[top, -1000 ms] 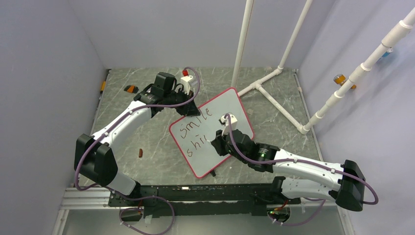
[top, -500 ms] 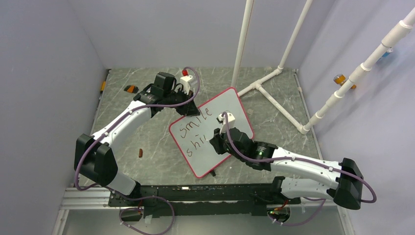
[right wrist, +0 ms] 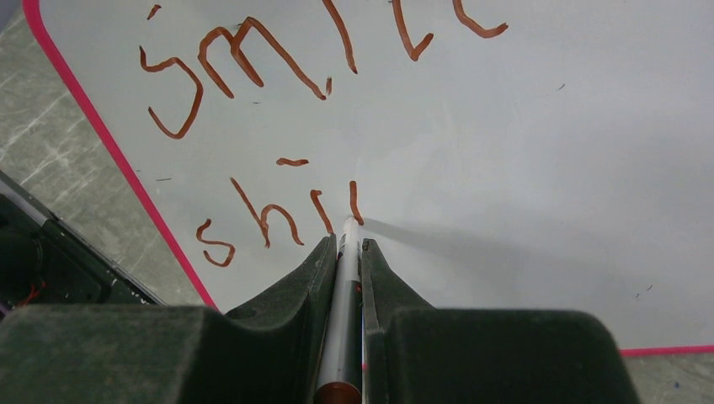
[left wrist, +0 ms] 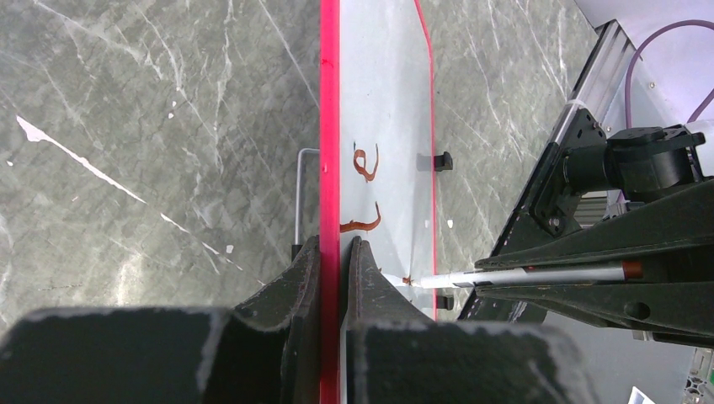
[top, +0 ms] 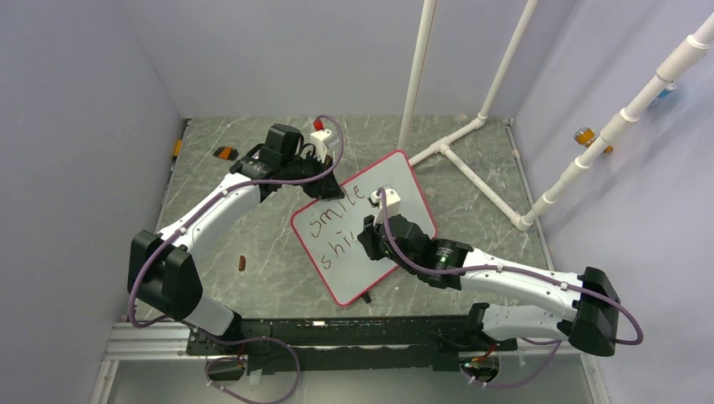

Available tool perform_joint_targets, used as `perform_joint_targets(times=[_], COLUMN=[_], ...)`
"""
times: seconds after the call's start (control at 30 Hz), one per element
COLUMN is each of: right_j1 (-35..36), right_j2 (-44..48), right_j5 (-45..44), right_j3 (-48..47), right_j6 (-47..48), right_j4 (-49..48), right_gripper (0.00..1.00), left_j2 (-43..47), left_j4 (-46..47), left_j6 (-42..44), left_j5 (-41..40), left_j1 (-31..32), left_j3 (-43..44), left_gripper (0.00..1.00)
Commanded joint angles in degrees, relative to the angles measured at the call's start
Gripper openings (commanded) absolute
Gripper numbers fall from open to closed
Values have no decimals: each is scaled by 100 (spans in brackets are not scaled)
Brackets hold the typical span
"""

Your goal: Write a sentence on the whiteboard

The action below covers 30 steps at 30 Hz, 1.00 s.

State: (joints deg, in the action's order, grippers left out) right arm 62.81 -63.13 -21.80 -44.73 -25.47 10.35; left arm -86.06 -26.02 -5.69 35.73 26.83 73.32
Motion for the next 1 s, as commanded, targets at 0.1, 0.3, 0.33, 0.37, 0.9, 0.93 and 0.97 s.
perform_joint_targets(times=[0.1,0.3,0.33,0.37,0.9,0.93,0.97], right_j1=[-47,-100,-102,-118,-251,-253,-258], right_j2=[-84,-118,-131,-137,-194,-197,-199], right_j5=[-245,-274,-286,-294,-472,-476,-485], right_j3=[-248,-314,-333,-339,-423,-423,-410], right_j6=[93,95,96,89,34,38,30], right_j4=[-90,-138,-138,-153,-336,-363,-385], right_gripper=[0,0,0,0,0,0,0], left_j2=[215,213,213,213,196,195,195], left_j4=[343,343,343,350,352,353,346], left_j6=[385,383,380,384,378,382,386], left_j5=[-502,-499,-501,-499,-491,-496,-492], left_j1=[-27,-29,-26,-27,-22,-20,-21], left_j3=[86,86,91,87,96,103,108], left_gripper=[0,0,0,0,0,0,0])
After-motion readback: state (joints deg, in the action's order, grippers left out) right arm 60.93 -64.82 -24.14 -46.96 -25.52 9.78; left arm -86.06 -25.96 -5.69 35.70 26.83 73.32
